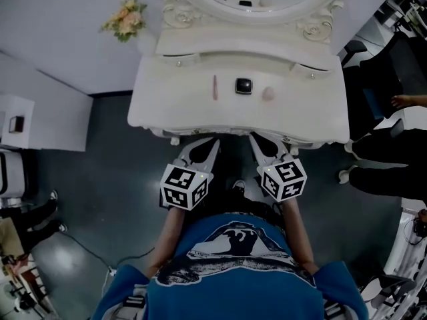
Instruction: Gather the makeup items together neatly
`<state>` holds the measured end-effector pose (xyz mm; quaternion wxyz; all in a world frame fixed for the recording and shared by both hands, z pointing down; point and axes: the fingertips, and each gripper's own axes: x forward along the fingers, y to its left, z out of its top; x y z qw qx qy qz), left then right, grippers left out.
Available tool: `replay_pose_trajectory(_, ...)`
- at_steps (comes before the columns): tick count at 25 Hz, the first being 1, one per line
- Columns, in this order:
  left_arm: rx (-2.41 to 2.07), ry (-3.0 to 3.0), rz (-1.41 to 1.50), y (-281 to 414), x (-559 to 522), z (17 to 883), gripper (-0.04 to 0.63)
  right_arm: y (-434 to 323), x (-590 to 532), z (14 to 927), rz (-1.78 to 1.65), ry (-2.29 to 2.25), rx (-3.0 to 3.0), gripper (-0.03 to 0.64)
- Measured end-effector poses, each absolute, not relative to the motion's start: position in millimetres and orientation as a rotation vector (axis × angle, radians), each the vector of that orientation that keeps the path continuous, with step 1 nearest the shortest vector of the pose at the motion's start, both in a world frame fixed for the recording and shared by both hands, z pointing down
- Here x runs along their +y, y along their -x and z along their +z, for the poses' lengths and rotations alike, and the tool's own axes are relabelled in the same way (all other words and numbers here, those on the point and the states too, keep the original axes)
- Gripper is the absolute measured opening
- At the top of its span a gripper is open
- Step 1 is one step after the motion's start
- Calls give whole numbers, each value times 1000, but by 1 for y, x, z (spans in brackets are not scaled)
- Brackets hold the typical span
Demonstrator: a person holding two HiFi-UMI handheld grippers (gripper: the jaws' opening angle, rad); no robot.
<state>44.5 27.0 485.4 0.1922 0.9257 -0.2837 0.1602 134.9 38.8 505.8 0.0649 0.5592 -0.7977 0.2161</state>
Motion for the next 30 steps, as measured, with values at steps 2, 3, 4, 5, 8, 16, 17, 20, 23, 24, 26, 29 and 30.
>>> replay_pose_trajectory(2, -812, -2591, 447, -41, 42, 488, 14, -131, 52, 507, 638, -1663, -2418, -8)
replay_pose_trajectory(3, -820, -2588, 445, -40, 49, 489, 14, -129, 59, 507, 630, -1651, -2424, -8)
replay_pose_trajectory(4, -827, -2585, 444, -38, 56, 490, 14, -127, 65, 508, 623, -1639, -2430, -8)
replay_pose_trajectory(5, -835, -2582, 444, -37, 62, 492, 14, -125, 70, 508, 618, -1627, -2437, -8)
replay_pose_trajectory(8, -854, -2576, 440, -35, 77, 493, 14, -121, 83, 508, 605, -1605, -2458, -8)
replay_pose_trajectory(16, -873, -2583, 423, -30, 104, 492, 14, -114, 104, 498, 554, -1573, -2512, 0)
replay_pose_trajectory(17, -876, -2583, 421, -29, 107, 492, 14, -113, 106, 498, 547, -1568, -2513, 0)
replay_pose_trajectory(20, -884, -2584, 415, -27, 113, 493, 14, -109, 111, 501, 533, -1551, -2510, 0)
replay_pose_trajectory(23, -889, -2590, 404, -27, 118, 490, 14, -107, 115, 500, 527, -1540, -2517, 0)
replay_pose_trajectory(24, -889, -2594, 400, -27, 119, 489, 14, -107, 116, 499, 524, -1538, -2521, 0)
replay_pose_trajectory(26, -888, -2603, 393, -27, 122, 487, 14, -106, 118, 498, 515, -1534, -2523, 0)
replay_pose_trajectory(29, -884, -2614, 382, -27, 128, 486, 14, -105, 121, 498, 506, -1528, -2520, 0)
replay_pose_trajectory(30, -883, -2616, 380, -27, 130, 486, 14, -104, 122, 498, 505, -1525, -2519, 0)
